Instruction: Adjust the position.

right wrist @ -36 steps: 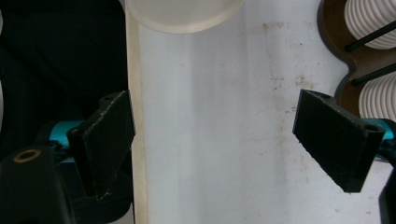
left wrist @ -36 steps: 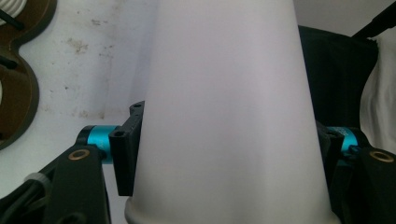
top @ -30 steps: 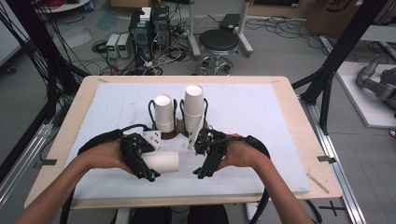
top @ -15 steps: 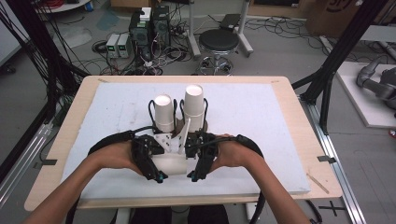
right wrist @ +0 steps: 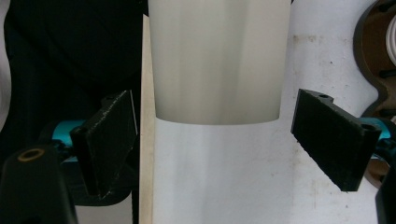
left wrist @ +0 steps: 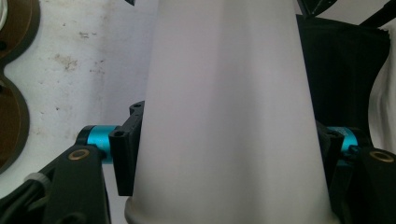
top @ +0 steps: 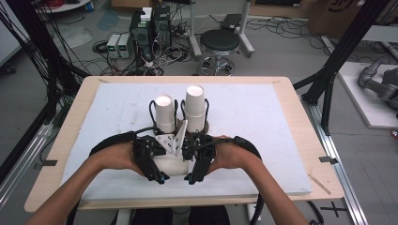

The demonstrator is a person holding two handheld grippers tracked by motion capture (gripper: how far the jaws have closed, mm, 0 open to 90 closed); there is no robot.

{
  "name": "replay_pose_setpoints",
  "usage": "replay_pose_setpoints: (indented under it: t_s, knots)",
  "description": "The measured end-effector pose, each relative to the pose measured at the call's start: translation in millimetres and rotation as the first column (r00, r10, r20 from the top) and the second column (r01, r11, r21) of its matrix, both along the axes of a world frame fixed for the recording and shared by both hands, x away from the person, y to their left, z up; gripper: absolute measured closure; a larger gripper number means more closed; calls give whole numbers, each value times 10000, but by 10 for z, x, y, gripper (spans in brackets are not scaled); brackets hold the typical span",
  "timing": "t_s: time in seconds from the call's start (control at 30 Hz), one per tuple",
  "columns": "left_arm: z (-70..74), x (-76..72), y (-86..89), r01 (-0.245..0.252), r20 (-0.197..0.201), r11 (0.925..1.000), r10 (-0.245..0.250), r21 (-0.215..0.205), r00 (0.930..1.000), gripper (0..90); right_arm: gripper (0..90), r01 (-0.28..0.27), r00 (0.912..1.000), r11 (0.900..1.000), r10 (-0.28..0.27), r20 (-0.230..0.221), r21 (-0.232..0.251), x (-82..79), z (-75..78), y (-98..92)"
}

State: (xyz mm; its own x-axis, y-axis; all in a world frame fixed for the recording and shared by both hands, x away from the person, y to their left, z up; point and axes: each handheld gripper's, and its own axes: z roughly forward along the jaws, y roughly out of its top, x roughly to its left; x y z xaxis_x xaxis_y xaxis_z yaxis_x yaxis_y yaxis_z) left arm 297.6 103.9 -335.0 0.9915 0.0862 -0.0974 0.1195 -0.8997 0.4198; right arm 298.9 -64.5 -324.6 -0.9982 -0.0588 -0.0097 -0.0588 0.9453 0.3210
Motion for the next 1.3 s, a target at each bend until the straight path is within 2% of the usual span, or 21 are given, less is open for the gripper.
replay_pose_setpoints:
  t_s: [0.17, 0.3, 0.57, 0.67, 1.07, 1.2, 1.3]
  knots:
    - [-7, -1, 4, -47, 25, 10000, 47, -65, 10000, 310, 169, -28, 10000, 10000, 28, -34, 91, -2, -5, 16]
    - [-8, 4, 16, -26, -30, 10000, 25, -47, 10000, 310, 255, -83, 9999, 9997, 86, -136, 249, 3, -13, 14]
    - [-21, 2, 6, -18, -9, 9999, 18, -126, 10000, 310, 280, -115, 9994, 9989, 130, -325, 452, 13, -31, 29]
    - [-30, -7, -3, -55, -68, 9999, 54, -140, 10000, 312, 362, -169, 9998, 9987, 176, -131, 490, 18, -33, 36]
    - [-31, -1, 1, -59, 2, 9998, 59, -174, 10000, 301, 368, -115, 9999, 9989, 119, -77, 462, 8, -28, 34]
    - [-19, 11, 12, 30, -76, 9998, -31, -213, 10000, 278, 367, -118, 9999, 9986, 118, -2, 506, 8, -25, 33]
    - [-3, 22, 23, -18, -345, 9993, 6, -376, 9994, 250, 366, -152, 9999, 9983, 149, 49, 557, 7, -30, 23]
